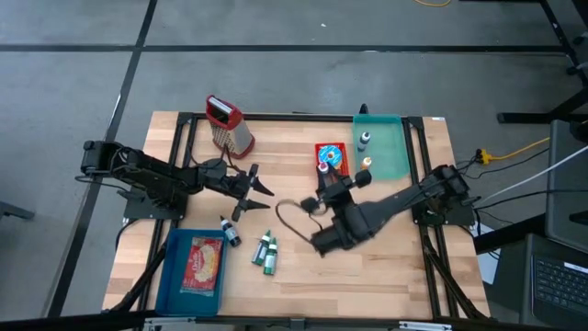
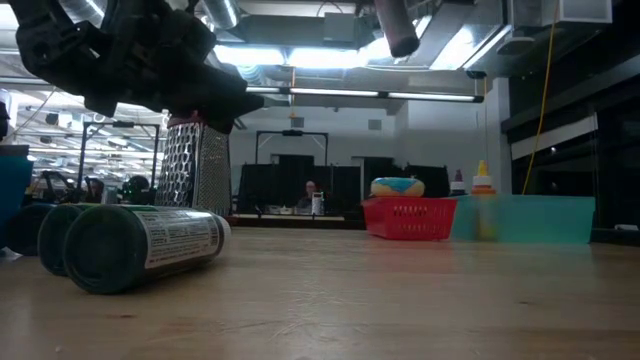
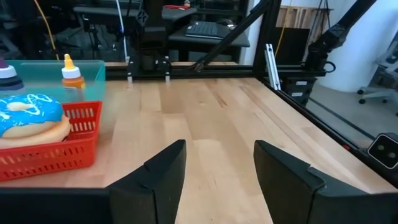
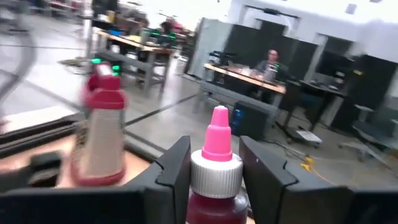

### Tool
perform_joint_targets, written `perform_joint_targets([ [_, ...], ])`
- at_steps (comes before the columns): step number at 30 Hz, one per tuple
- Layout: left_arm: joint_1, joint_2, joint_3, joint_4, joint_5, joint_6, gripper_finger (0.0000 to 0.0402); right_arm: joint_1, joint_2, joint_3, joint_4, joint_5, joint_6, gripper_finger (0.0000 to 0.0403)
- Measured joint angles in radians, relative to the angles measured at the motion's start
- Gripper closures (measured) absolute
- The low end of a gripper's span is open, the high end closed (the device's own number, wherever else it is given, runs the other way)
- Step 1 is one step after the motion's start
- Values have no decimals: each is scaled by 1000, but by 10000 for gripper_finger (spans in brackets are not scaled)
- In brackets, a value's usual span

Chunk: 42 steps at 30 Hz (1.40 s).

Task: Pick & Place Food Item
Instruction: Put the pink food coloring bottle into the green bin

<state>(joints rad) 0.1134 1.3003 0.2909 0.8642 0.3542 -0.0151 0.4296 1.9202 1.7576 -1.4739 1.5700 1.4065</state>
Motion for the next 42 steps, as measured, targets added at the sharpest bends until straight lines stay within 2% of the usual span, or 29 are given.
perform_joint_targets([
  [6, 1, 0, 0, 0, 6, 0, 217, -166, 0, 0, 32, -29, 25, 281],
  [8, 1, 0, 0, -7, 6, 1, 217, -221, 1, 0, 68, -60, -13, 281],
  [12, 1, 0, 0, -23, 7, 10, 217, -269, 14, -1, 164, -41, -123, 281],
  [16, 7, 0, 0, -32, 12, 10, 217, -252, 13, -1, 192, -12, -162, 278],
  [25, 20, 0, 0, -19, 33, 10, 217, -127, 13, -1, 186, 1, -176, 274],
  [42, 20, 0, 0, -16, 22, 4, 217, -108, 13, -1, 193, 1, -249, 273],
])
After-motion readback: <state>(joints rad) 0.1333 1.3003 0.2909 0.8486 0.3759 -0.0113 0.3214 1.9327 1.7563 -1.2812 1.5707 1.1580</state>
